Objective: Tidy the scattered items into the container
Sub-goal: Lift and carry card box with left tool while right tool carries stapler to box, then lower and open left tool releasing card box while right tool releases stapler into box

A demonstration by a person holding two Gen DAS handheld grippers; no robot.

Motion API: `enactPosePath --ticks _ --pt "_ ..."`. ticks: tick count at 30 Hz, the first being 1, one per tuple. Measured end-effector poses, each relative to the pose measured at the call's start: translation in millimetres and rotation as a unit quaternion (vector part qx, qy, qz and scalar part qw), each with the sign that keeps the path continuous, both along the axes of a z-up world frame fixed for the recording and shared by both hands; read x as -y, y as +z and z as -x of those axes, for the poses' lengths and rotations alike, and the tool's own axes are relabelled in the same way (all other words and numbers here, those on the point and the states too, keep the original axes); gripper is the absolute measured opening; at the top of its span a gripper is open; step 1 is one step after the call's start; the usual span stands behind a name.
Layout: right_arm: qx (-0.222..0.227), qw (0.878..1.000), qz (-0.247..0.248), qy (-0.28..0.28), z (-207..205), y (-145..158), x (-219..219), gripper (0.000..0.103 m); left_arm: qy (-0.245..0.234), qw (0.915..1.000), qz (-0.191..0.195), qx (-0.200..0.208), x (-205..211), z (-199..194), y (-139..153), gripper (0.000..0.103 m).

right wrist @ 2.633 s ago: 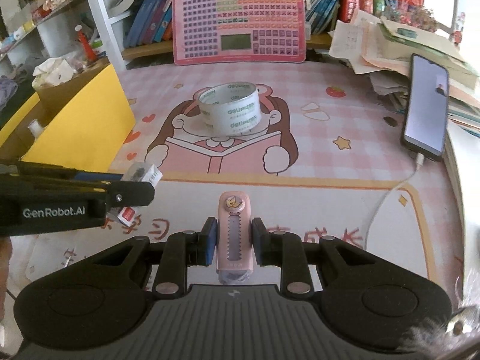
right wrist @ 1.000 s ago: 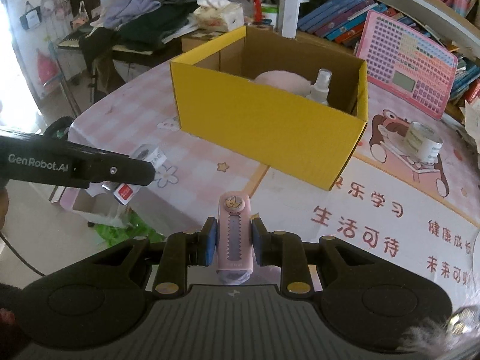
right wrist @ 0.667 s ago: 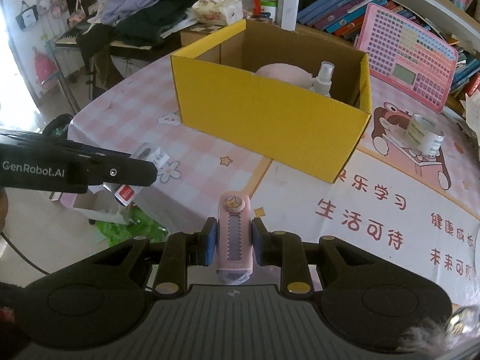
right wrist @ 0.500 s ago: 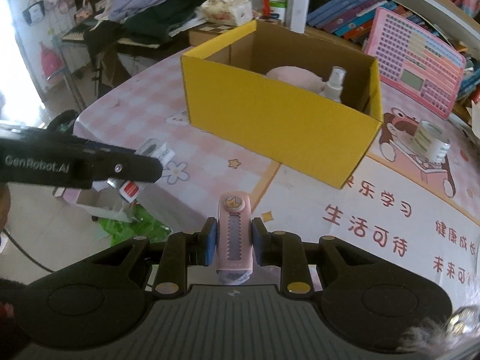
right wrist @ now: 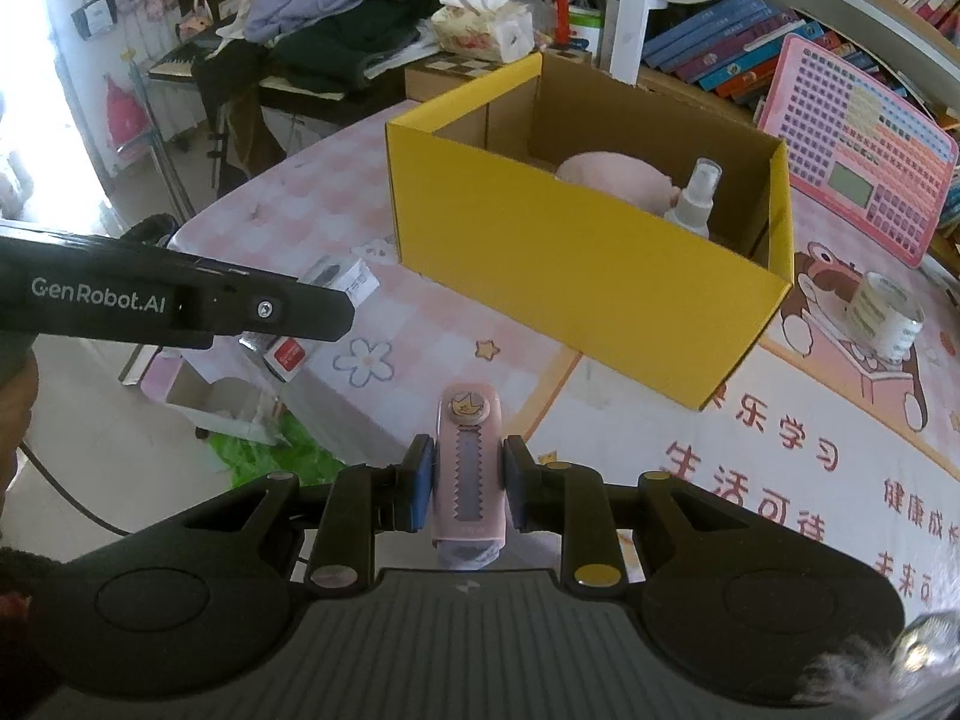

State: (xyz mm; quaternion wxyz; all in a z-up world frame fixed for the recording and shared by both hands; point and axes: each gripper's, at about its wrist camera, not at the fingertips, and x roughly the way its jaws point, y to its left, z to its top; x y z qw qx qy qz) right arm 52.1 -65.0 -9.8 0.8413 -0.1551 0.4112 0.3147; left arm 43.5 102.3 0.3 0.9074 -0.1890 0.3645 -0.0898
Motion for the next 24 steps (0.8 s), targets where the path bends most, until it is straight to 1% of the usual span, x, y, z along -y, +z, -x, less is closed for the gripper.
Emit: enactPosePath --ticks 6,11,16,20,24 --pt "0.017 1.000 -0.018 0.000 -20.0 13.5 1.0 0.023 0.006 0.9996 -0.008 0.025 -3.6 -15.4 13.8 0.028" --pt "0.036 0.998 -0.047 -0.007 -43.6 36.8 5.0 0.023 0.013 0.9984 -0.010 0.055 -4.9 -34.1 31.6 0.028" --pt "0.065 0.996 -0.066 -0.007 -68.6 61.3 7.5 0.023 0.012 0.9961 -0.025 0.084 -0.5 -55.9 46.6 0.028" --pt "0.086 0.994 -0.072 -0.001 -90.9 77.9 7.4 0.023 0.016 0.9942 -0.037 0.100 2.2 -73.9 51.1 0.028" --pt "0.110 0.991 -0.073 -0.004 -118.4 91.9 6.5 0.023 0.016 0.9933 -0.049 0.103 6.4 -94.9 48.5 0.028"
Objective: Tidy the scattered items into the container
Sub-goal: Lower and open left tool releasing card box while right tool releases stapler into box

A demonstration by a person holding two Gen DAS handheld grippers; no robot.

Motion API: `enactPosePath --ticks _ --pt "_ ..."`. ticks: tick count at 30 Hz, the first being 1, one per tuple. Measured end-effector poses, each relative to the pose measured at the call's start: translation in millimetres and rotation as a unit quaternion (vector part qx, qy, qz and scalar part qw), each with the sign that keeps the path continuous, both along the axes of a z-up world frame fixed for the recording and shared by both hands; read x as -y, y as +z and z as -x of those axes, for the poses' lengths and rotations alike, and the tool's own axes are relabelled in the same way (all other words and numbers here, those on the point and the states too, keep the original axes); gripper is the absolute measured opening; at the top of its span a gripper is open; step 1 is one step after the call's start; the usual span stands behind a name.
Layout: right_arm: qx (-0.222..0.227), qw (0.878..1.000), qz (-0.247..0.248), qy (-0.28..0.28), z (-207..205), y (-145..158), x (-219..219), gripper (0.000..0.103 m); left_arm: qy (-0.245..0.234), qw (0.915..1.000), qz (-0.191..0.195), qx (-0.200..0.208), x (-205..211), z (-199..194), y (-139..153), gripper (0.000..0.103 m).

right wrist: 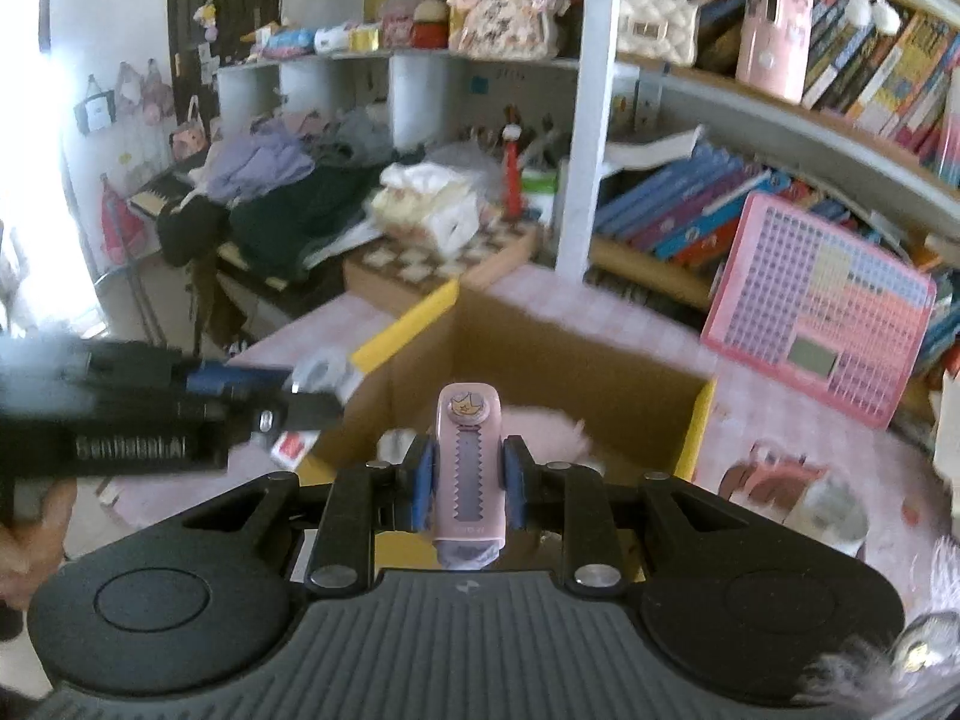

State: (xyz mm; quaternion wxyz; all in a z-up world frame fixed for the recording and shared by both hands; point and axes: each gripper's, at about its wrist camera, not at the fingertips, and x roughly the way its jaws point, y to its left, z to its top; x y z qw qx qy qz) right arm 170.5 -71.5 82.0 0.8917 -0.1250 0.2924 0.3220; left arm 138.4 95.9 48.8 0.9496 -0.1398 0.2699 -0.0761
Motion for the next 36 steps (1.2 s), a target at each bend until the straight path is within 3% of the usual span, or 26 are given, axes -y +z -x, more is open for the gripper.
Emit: enactPosePath --ticks 4,11,18,24,28,36 --pt "0.004 1.000 -0.002 -0.015 -37.0 4.7 0.8 0.023 -0.005 0.9999 -0.009 -0.010 7.3 -22.0 -7.9 0.028" --pt "-0.067 0.998 -0.006 -0.009 -110.3 -10.2 -11.4 0.023 -0.021 0.9979 -0.029 -0.054 24.3 -54.0 -34.9 0.029" --pt "-0.130 0.989 0.055 0.050 -161.5 -38.8 -54.8 0.023 -0.016 0.9946 -0.040 -0.094 30.3 -71.0 -50.6 0.029" --pt "-0.188 0.974 0.107 0.067 -195.6 -76.0 -83.8 0.023 -0.017 0.9922 -0.048 -0.113 34.8 -79.7 -54.2 0.029" --pt "-0.200 0.968 0.133 0.070 -208.1 -91.9 -94.2 0.023 -0.016 0.9908 -0.049 -0.126 36.1 -83.4 -56.7 0.029" --pt "-0.227 0.962 0.138 0.059 -222.1 -110.1 -96.9 0.023 -0.016 0.9866 -0.051 -0.154 38.7 -91.4 -69.0 0.029"
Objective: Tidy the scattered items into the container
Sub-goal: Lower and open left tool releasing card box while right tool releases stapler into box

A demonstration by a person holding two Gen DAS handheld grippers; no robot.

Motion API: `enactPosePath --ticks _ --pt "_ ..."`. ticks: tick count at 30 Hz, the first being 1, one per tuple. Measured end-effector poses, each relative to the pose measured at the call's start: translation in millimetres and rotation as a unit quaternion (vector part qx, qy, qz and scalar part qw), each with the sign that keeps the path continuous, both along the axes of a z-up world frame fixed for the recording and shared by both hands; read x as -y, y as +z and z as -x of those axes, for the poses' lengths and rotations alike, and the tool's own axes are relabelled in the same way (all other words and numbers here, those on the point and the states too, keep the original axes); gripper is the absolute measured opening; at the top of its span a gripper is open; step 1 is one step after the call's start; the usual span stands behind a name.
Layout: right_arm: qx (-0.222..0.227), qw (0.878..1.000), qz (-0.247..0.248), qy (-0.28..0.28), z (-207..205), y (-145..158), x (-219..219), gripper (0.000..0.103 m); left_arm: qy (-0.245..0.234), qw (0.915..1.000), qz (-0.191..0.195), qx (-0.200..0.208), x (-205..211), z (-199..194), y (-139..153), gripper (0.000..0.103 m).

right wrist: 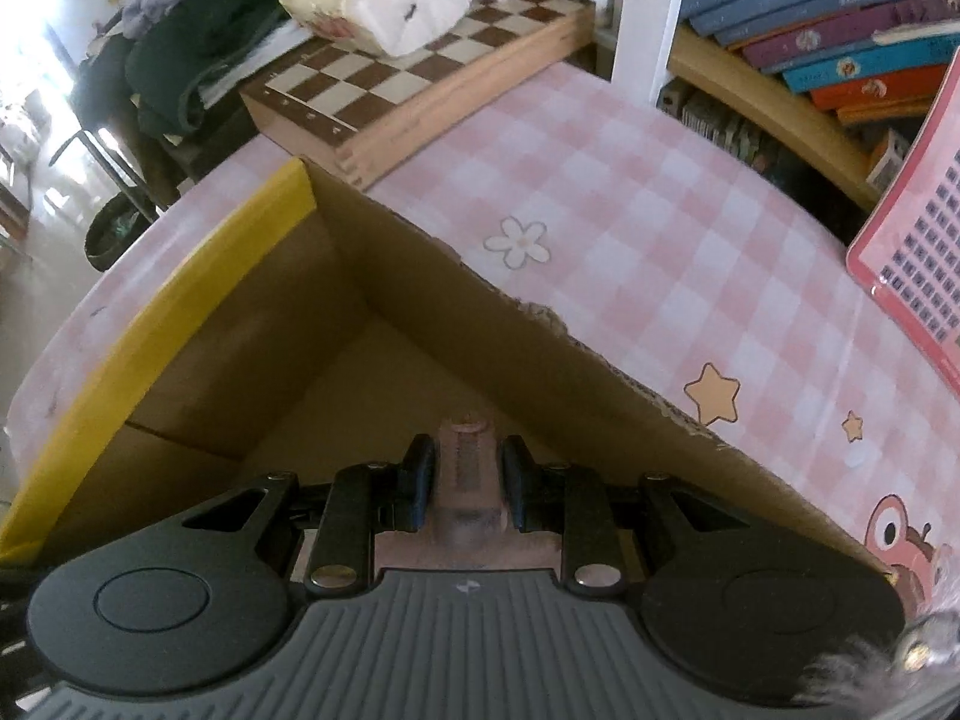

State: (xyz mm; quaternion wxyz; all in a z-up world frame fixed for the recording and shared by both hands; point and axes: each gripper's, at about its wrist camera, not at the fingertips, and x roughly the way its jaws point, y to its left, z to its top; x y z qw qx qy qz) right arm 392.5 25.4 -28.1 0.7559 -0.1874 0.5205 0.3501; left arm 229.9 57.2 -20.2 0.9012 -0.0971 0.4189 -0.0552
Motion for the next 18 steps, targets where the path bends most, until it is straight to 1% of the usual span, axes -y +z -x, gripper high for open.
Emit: enactPosePath --ticks 7,10,11,13,18 --pt "0.000 1.000 -0.006 -0.007 0.5 -2.7 3.0 0.024 0.005 0.9999 -0.001 -0.009 -1.2 -0.5 -4.0 0.029" --pt "0.016 1.000 -0.021 -0.017 1.7 6.1 7.2 0.040 0.013 0.9999 0.008 0.000 -4.0 1.7 -0.4 0.032" --pt "0.018 0.999 -0.027 -0.021 2.0 9.5 8.4 0.040 0.015 0.9998 0.010 0.002 -5.1 3.0 1.1 0.038" --pt "0.020 0.999 -0.040 -0.028 5.0 17.7 11.9 0.040 0.023 0.9996 0.011 0.012 -7.3 7.0 5.5 0.043" --pt "0.044 0.996 -0.069 -0.035 24.6 45.3 22.3 0.041 0.019 0.9987 0.005 0.048 -8.9 25.7 25.6 0.045"
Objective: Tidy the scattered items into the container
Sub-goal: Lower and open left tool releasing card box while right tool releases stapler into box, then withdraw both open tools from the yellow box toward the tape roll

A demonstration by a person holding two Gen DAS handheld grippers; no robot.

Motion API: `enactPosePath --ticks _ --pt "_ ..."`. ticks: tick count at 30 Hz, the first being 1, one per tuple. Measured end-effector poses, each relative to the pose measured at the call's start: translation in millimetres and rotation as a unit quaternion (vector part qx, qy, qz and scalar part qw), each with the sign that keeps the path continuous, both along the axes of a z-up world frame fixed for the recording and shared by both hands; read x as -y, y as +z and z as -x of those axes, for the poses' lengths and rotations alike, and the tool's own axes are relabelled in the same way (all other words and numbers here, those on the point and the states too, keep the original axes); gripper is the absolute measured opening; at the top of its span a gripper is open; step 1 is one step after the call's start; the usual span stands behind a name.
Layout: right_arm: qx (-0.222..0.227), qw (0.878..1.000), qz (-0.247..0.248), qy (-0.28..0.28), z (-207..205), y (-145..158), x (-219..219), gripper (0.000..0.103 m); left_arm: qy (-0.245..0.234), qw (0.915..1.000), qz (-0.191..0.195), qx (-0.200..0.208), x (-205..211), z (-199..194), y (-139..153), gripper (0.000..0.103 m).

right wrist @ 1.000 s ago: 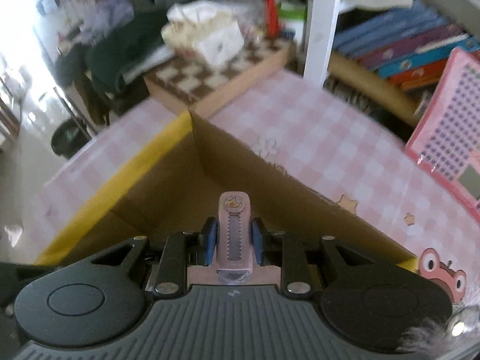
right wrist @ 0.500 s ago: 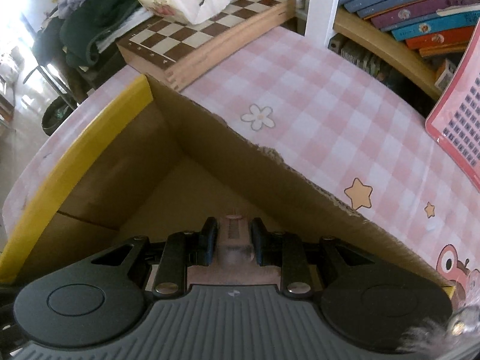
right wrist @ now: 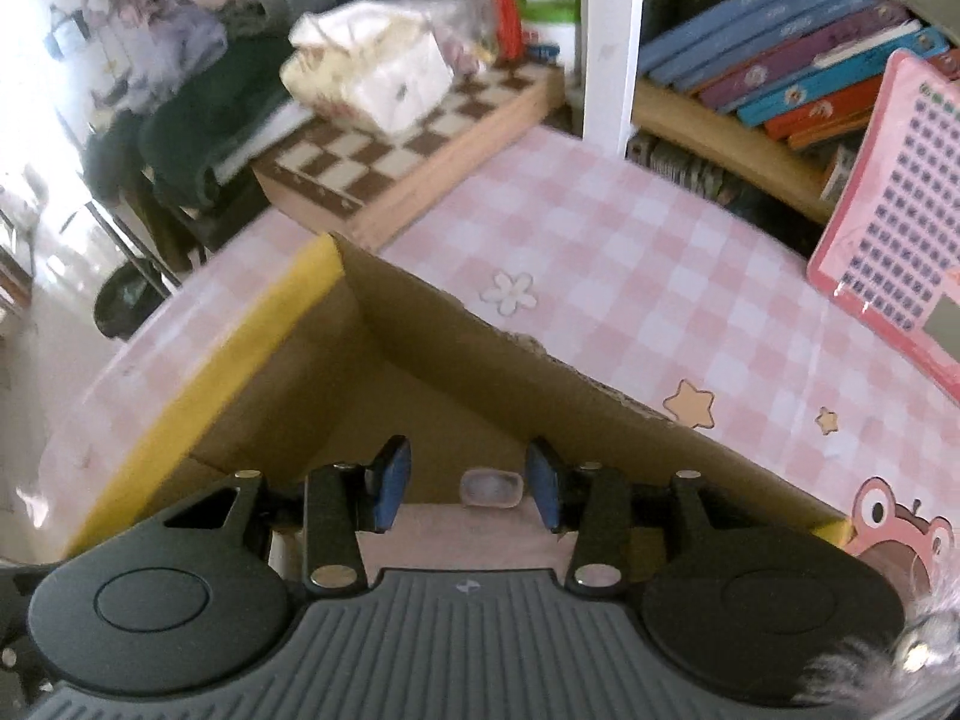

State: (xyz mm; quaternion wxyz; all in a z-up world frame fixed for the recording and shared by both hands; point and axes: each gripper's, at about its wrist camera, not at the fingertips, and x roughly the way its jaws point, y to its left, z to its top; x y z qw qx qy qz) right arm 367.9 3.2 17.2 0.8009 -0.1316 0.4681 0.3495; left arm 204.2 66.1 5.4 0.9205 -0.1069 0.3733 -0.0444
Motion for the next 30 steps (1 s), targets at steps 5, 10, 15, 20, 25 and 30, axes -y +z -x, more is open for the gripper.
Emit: enactPosePath --ticks 5,10,15,20,25,30 --pt "0.030 0.999 -0.035 -0.005 31.3 33.5 15.3 0.043 -0.014 0.9992 -0.007 0.036 0.3 24.3 22.4 0.049" --pt "0.053 0.997 -0.056 -0.010 68.1 55.6 29.5 0.043 -0.027 0.9979 -0.010 0.058 0.0 48.7 38.0 0.053" --pt "0.084 0.994 -0.068 -0.024 107.8 67.6 44.7 0.043 -0.030 0.9968 -0.018 0.072 -4.0 77.0 48.0 0.061" --pt "0.116 0.988 -0.093 -0.050 154.3 72.6 71.2 0.045 -0.027 0.9964 -0.025 0.076 -9.9 106.1 50.0 0.072" --pt "0.138 0.984 -0.084 -0.074 193.3 62.6 92.5 0.045 -0.030 0.9974 -0.030 0.058 -12.0 123.3 41.1 0.073" --pt "0.135 0.982 -0.090 -0.098 224.9 52.8 113.1 0.047 -0.032 0.9980 -0.036 0.042 -10.8 134.1 34.8 0.074"
